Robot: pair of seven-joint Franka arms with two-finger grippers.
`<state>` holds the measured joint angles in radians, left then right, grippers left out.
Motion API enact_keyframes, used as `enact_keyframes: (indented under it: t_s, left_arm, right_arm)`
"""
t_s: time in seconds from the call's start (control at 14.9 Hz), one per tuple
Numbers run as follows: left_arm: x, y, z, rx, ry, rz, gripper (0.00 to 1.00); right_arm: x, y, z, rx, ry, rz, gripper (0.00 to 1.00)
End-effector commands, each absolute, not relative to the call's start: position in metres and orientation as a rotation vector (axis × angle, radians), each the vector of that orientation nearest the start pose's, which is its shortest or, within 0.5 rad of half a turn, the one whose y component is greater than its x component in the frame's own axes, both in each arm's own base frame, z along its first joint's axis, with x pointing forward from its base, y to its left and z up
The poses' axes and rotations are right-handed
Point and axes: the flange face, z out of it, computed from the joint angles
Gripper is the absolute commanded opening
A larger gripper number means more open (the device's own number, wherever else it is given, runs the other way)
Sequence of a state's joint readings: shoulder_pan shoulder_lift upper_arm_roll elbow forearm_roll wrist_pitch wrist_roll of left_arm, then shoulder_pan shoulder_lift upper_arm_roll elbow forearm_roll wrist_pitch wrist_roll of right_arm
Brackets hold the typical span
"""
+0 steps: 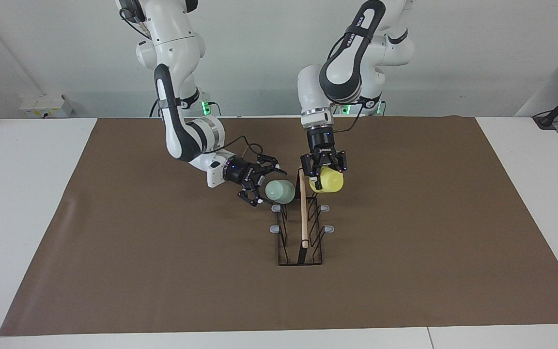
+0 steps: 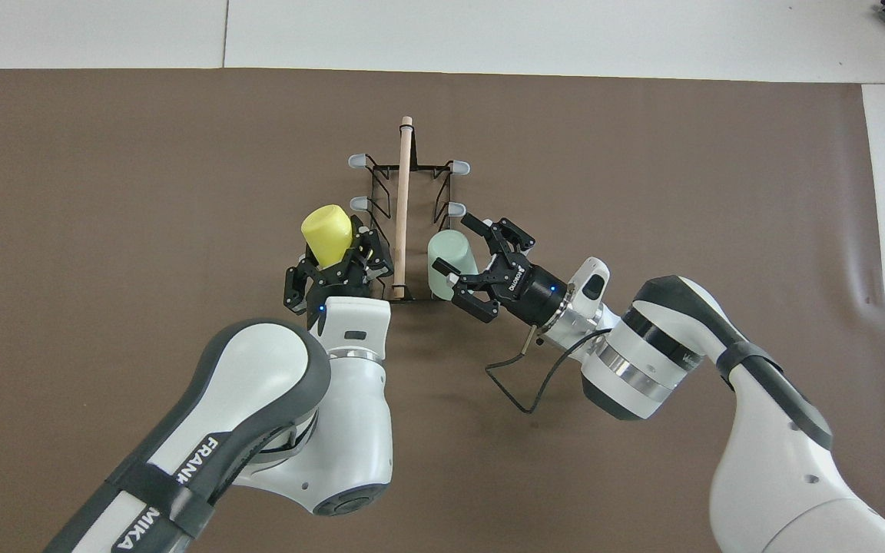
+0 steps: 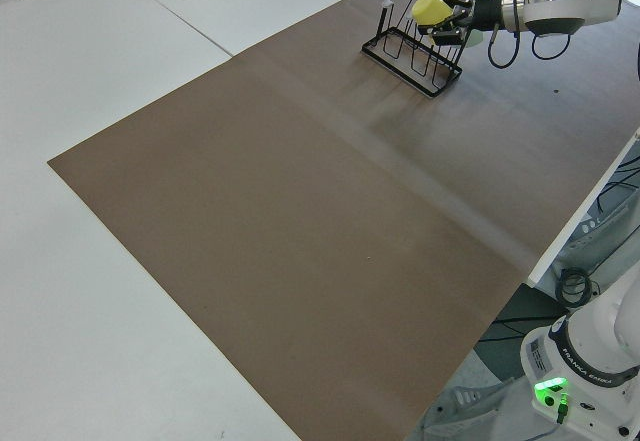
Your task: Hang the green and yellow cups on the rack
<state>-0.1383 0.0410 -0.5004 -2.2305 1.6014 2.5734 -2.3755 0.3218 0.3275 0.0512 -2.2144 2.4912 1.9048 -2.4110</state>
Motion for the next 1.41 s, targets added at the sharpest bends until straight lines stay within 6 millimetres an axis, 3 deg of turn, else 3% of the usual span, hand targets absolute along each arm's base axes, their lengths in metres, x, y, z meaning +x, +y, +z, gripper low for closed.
enact_keyframes:
  t_s: [0.0,0.07,0.13,0.2,0.27,0.6,0.81,0.94,1.14,1.34]
  left_arm:
    - [0.425,-0.337,0.369,-2.887,-0.593,-1.55,0.0]
    - [0.426,-0.337,0.369,-2.889,-0.597,-1.55,0.0]
    - [0.428,-0.336,0.37,-2.885,-0.603,-1.552,0.37]
    - [0.43,-0.335,0.371,-2.879,-0.608,-1.556,0.9]
    - [0.431,-0.333,0.373,-2.872,-0.601,-1.56,1.0]
    - [0.443,-0.326,0.394,-2.877,-0.634,-1.599,1.0]
    - [0.465,-0.317,0.418,-2.909,-0.674,-1.636,1.0]
    - [0.479,-0.309,0.431,-2.916,-0.702,-1.661,1.0]
    - [0.498,-0.305,0.448,-2.911,-0.811,-1.673,1.0]
    - [0.534,-0.307,0.475,-2.902,-1.059,-1.653,1.0]
  right_arm:
    - [0.528,0.24,0.282,-1.489,-0.461,-1.492,1.0]
    - [0.53,0.235,0.288,-1.492,-0.471,-1.5,1.0]
    - [0.533,0.225,0.295,-1.507,-0.487,-1.512,1.0]
    - [0.538,0.21,0.306,-1.533,-0.519,-1.528,1.0]
    - [0.543,0.19,0.316,-1.566,-0.578,-1.536,1.0]
    - [0.571,0.052,0.374,-1.741,-1.012,-1.466,1.0]
    - [0.591,-0.014,0.412,-1.829,-1.323,-1.358,1.0]
    - [0.6,-0.035,0.439,-1.867,-1.522,-1.281,1.0]
    - [0.606,-0.044,0.49,-1.981,-1.762,-1.076,1.0]
    - [0.607,-0.026,0.525,-2.163,-1.859,-0.831,1.0]
